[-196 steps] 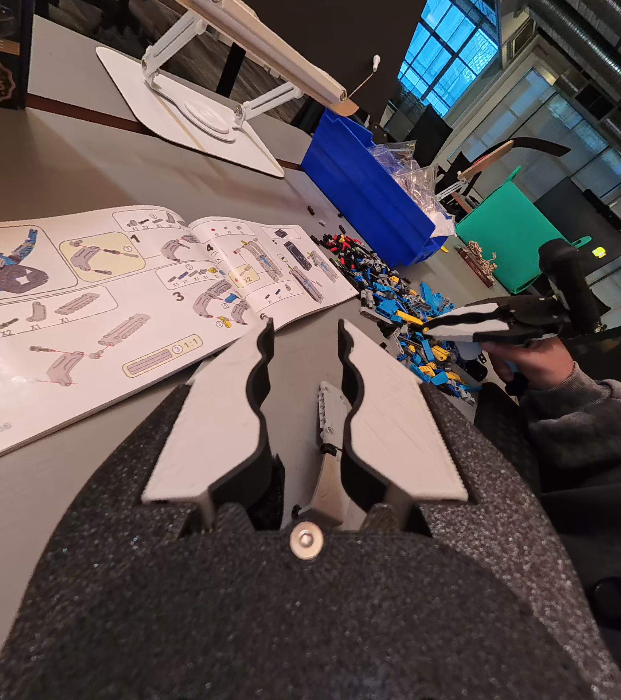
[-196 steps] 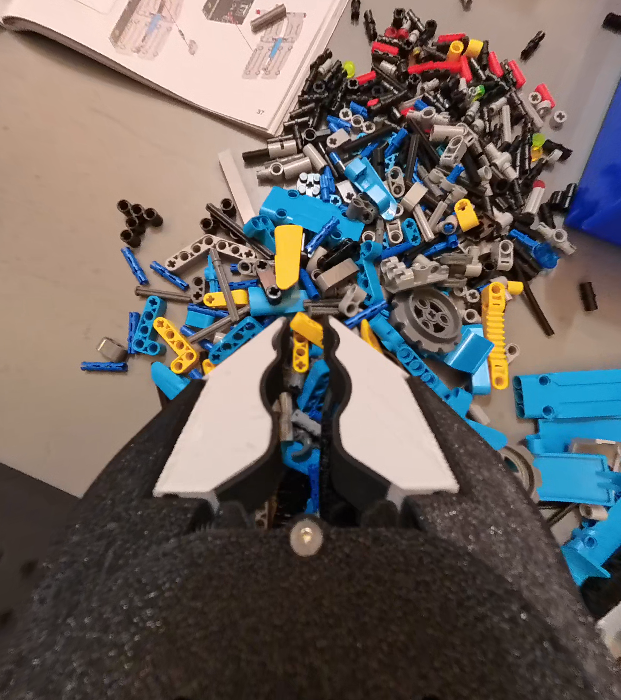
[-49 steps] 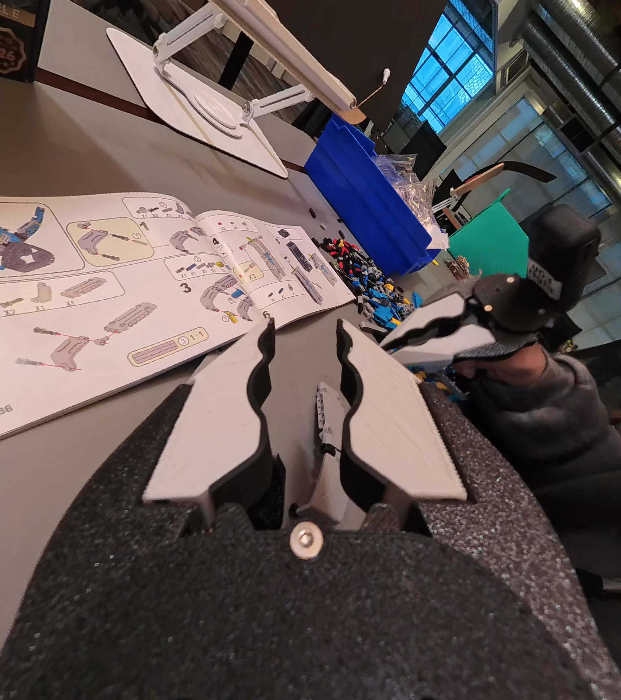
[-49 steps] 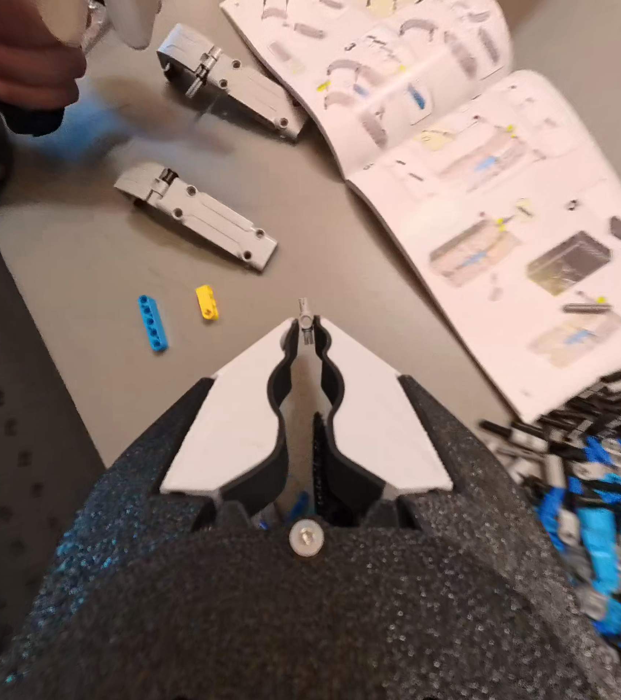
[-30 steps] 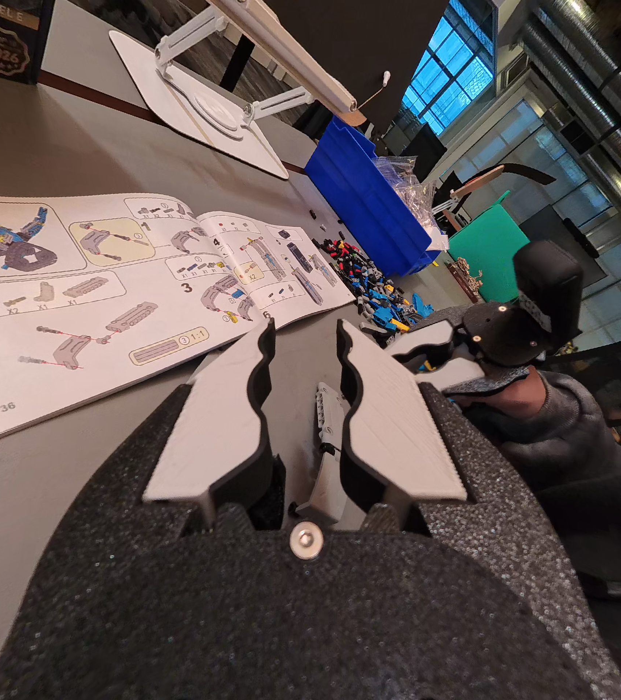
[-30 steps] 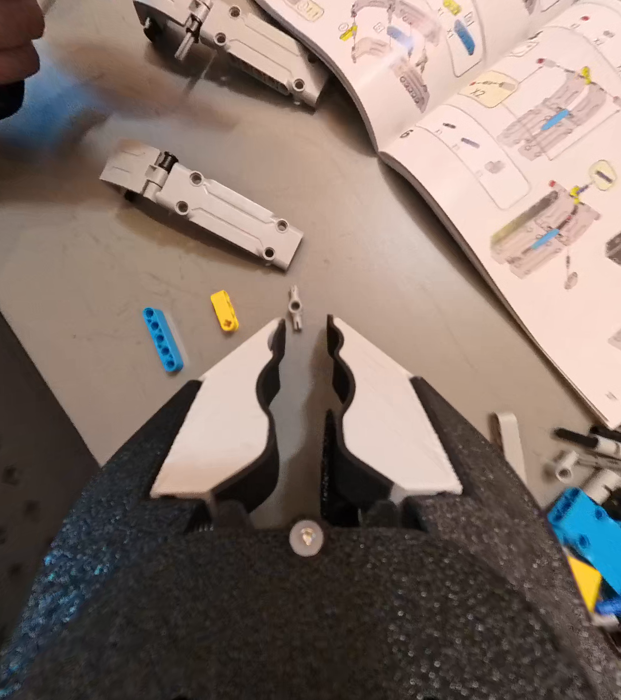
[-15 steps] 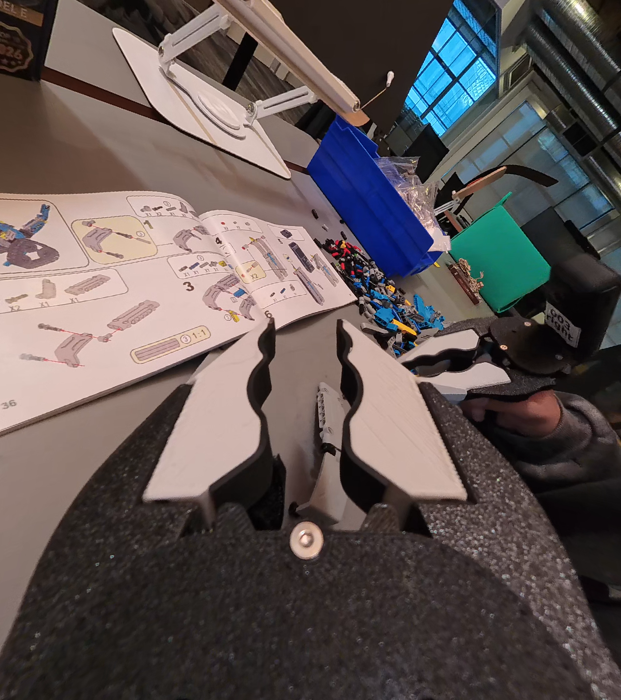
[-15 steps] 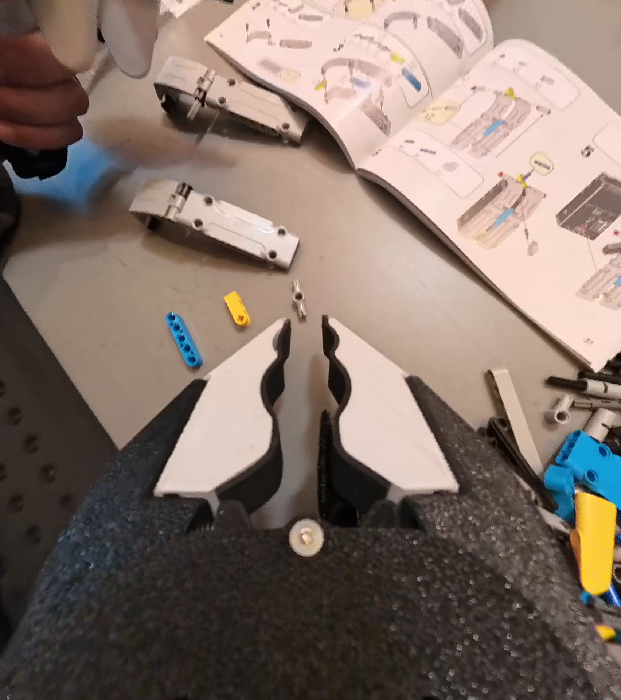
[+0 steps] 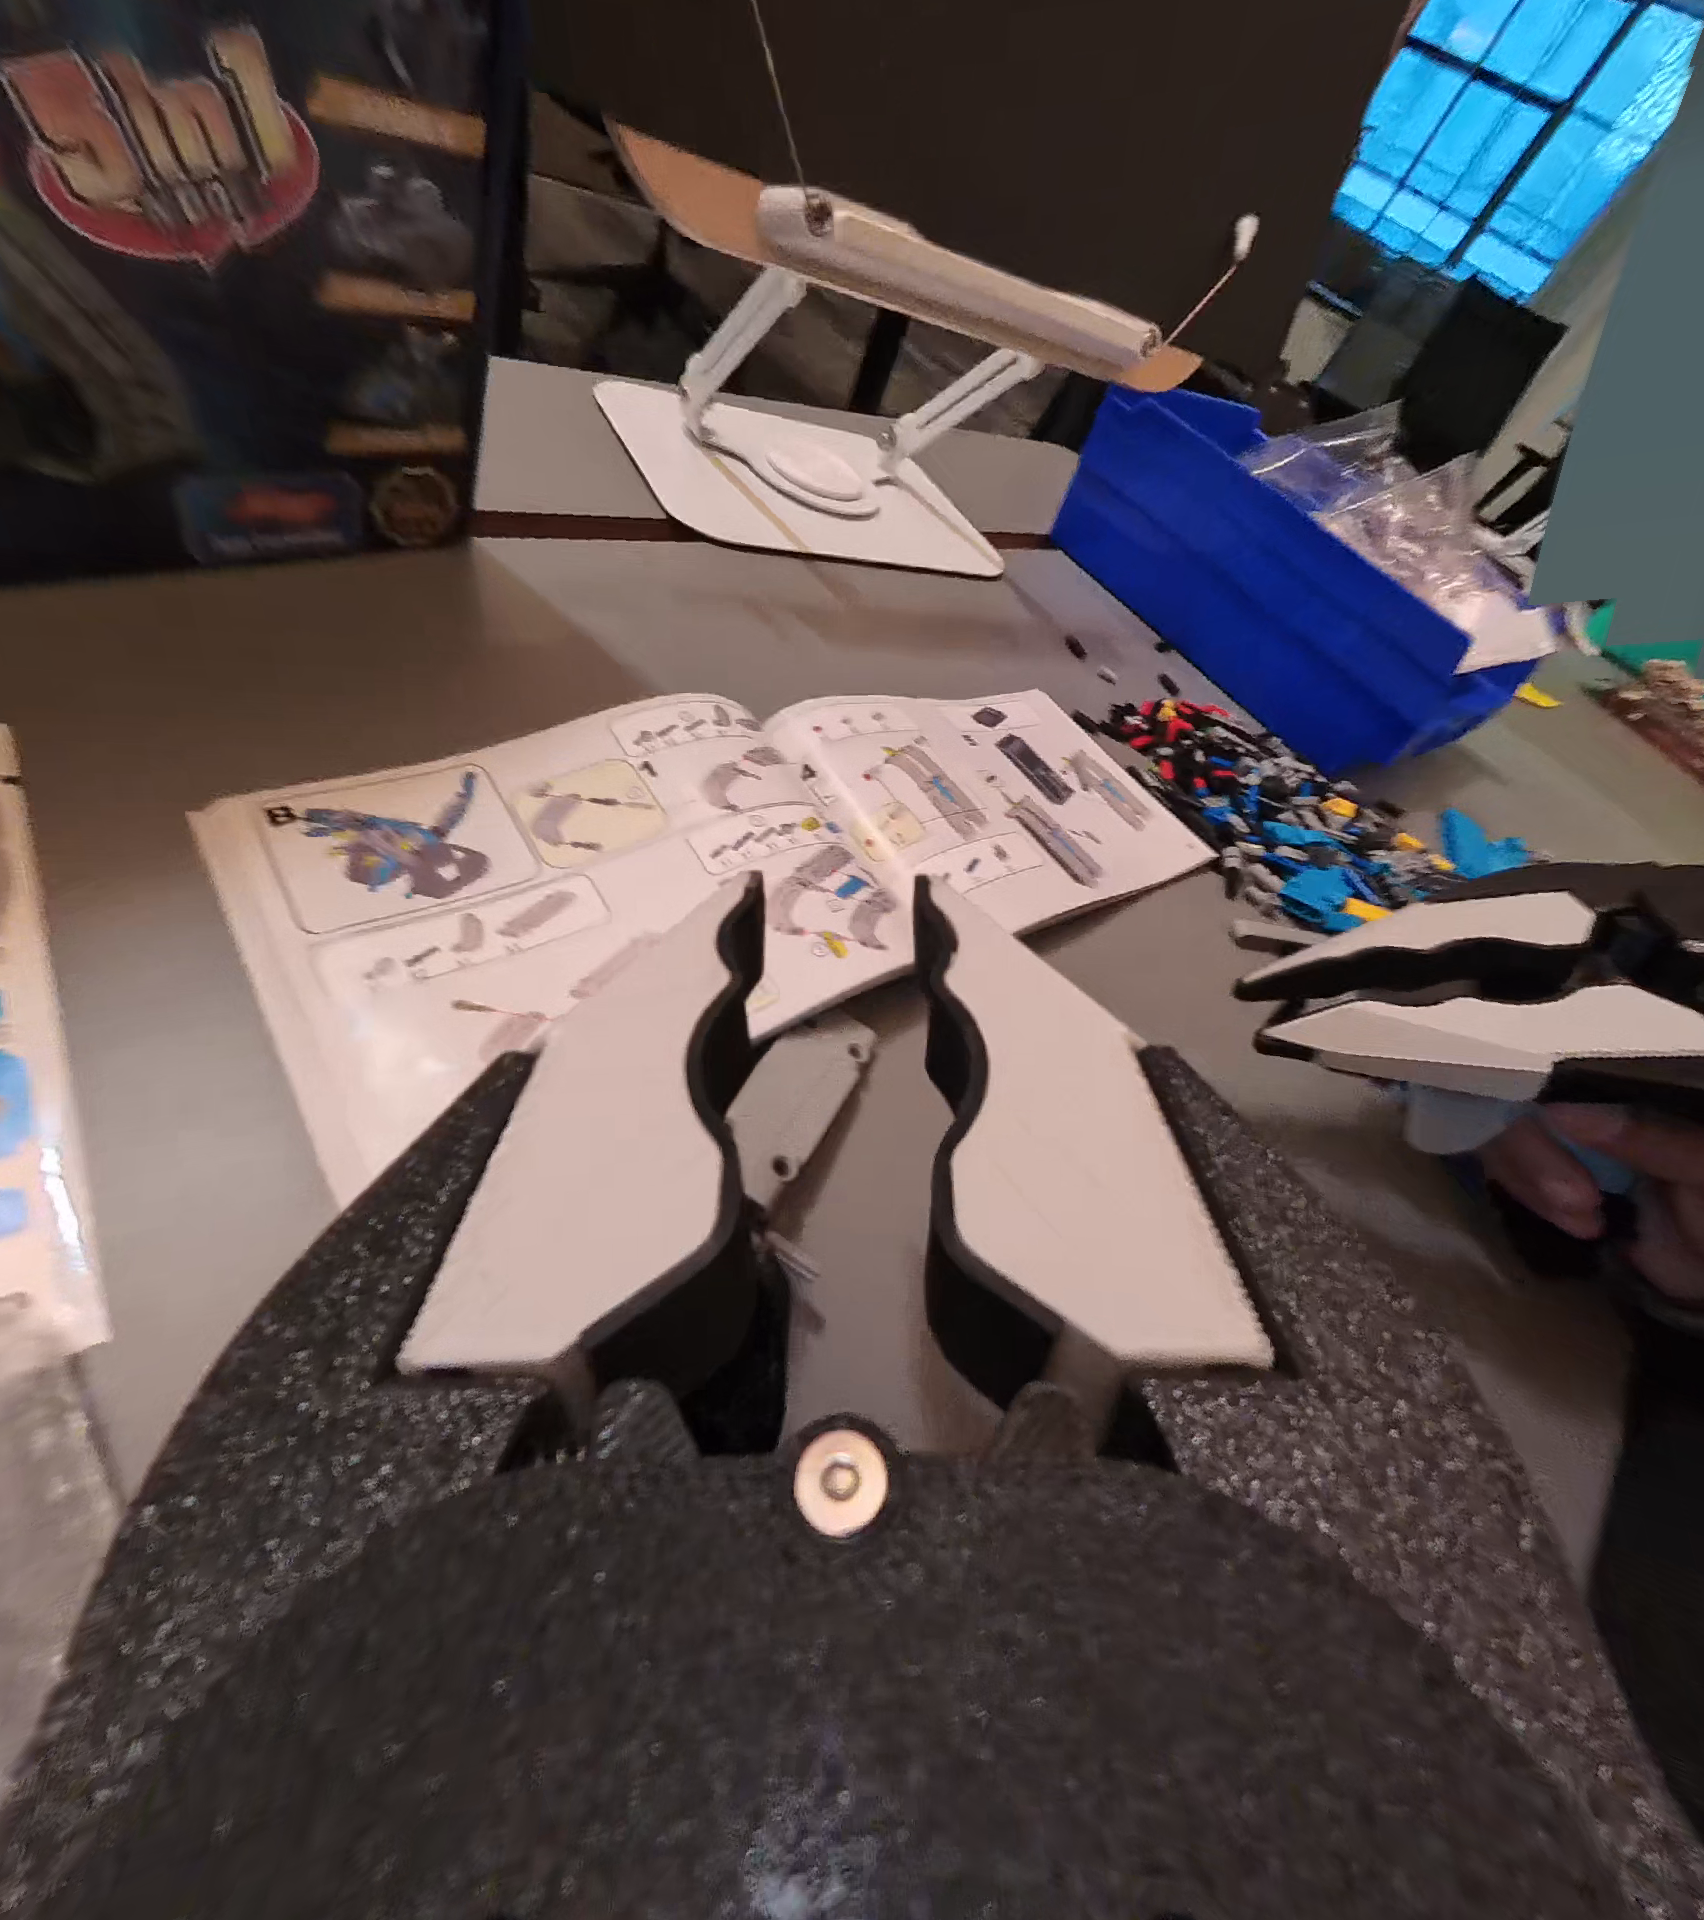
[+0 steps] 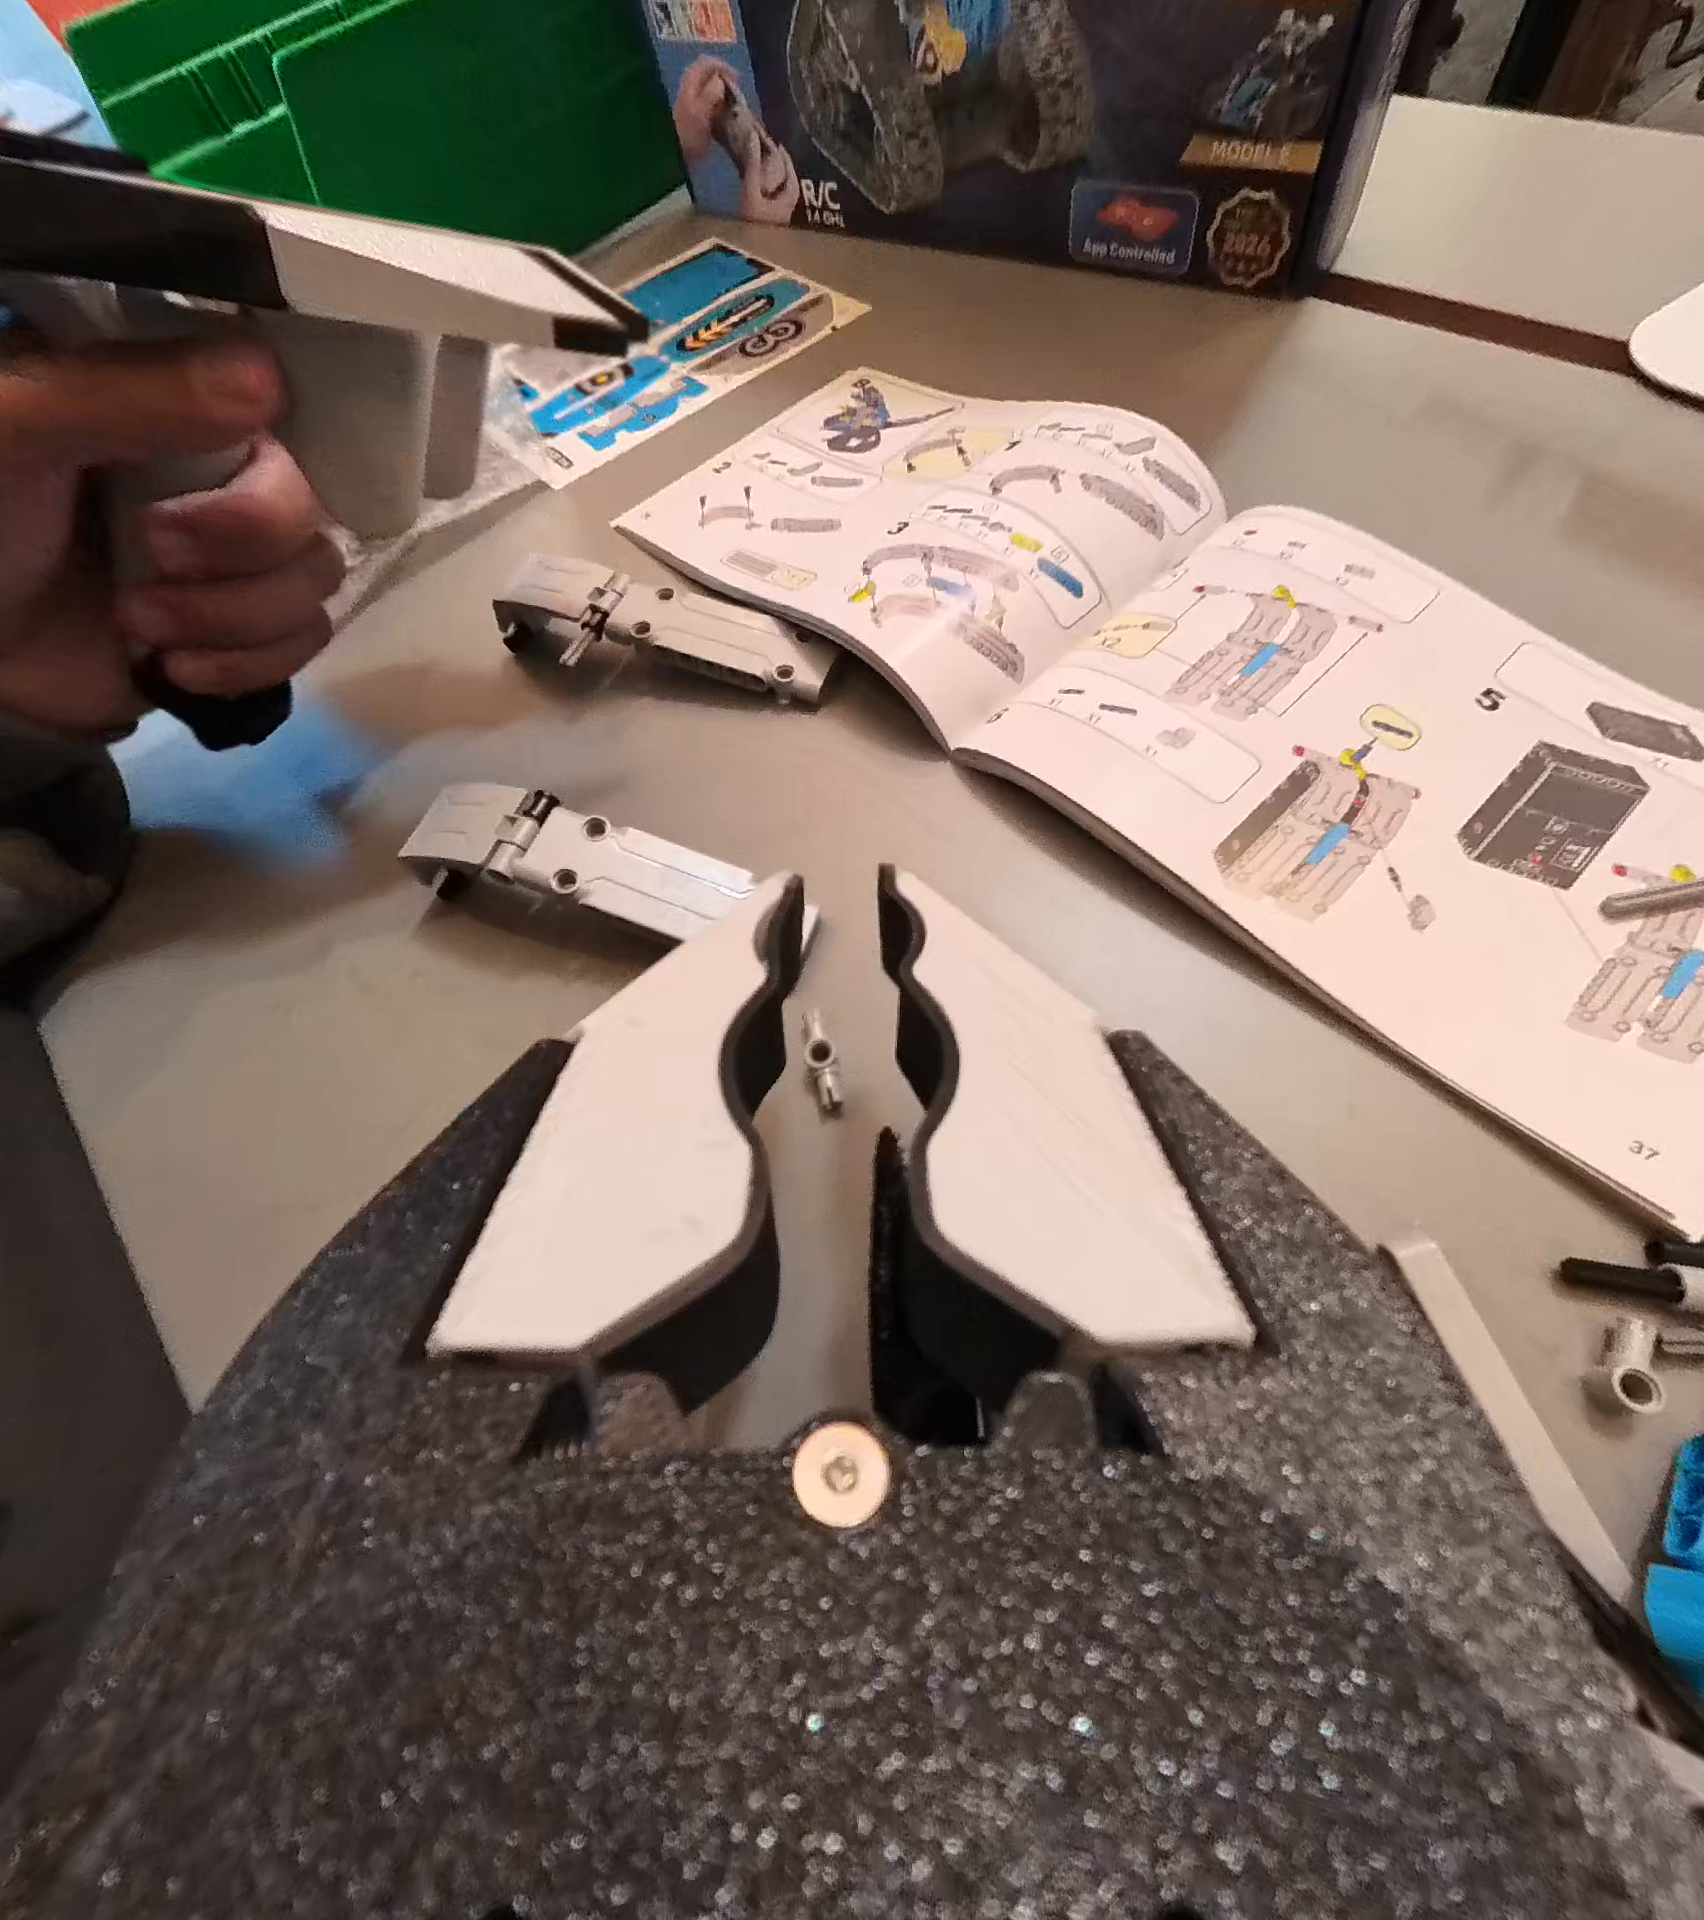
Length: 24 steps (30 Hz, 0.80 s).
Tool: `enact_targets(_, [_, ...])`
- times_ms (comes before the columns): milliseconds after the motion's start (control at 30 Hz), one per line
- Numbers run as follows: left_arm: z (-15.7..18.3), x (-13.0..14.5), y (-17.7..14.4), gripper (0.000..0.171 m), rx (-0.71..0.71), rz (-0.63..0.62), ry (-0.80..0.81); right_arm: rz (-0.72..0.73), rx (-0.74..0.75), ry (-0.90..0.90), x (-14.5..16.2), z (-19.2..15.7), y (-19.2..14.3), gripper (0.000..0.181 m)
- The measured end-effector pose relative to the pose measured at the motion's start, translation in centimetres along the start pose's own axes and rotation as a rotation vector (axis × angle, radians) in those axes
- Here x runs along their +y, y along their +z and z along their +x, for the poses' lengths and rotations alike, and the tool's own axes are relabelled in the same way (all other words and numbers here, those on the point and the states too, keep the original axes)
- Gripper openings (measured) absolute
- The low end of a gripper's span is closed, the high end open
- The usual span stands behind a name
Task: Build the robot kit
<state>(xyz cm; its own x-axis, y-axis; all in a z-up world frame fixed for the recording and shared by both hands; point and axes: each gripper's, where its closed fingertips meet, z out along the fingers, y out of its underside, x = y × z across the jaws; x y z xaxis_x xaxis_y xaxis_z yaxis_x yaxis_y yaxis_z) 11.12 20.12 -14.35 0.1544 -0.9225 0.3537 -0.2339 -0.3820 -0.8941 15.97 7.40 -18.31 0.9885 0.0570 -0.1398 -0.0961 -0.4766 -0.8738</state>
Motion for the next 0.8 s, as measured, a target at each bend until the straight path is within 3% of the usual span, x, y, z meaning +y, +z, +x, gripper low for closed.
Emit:
enact_targets(233, [-0.7, 1.6, 1.2, 0.027, -0.055, -0.087, 0.086, -0.032, -0.028, 0.049, 0.8, 0.5, 0.8, 0.014])
enact_targets(600, [-0.6, 1.7, 1.4, 0.027, -0.045, -0.092, 0.096, -0.042, -0.035, 0.074, 1.1, 0.7, 0.9, 0.017])
enact_targets(733, [-0.3, 1.6, 1.3, 0.027, -0.030, -0.092, 0.087, 0.018, -0.009, 0.077, -0.3, 1.2, -0.4, 0.016])
enact_targets(800, [-0.1, 1.6, 1.2, 0.027, -0.028, -0.088, 0.090, 0.013, 0.072, 0.063, -0.9, 2.9, -2.1, 0.017])
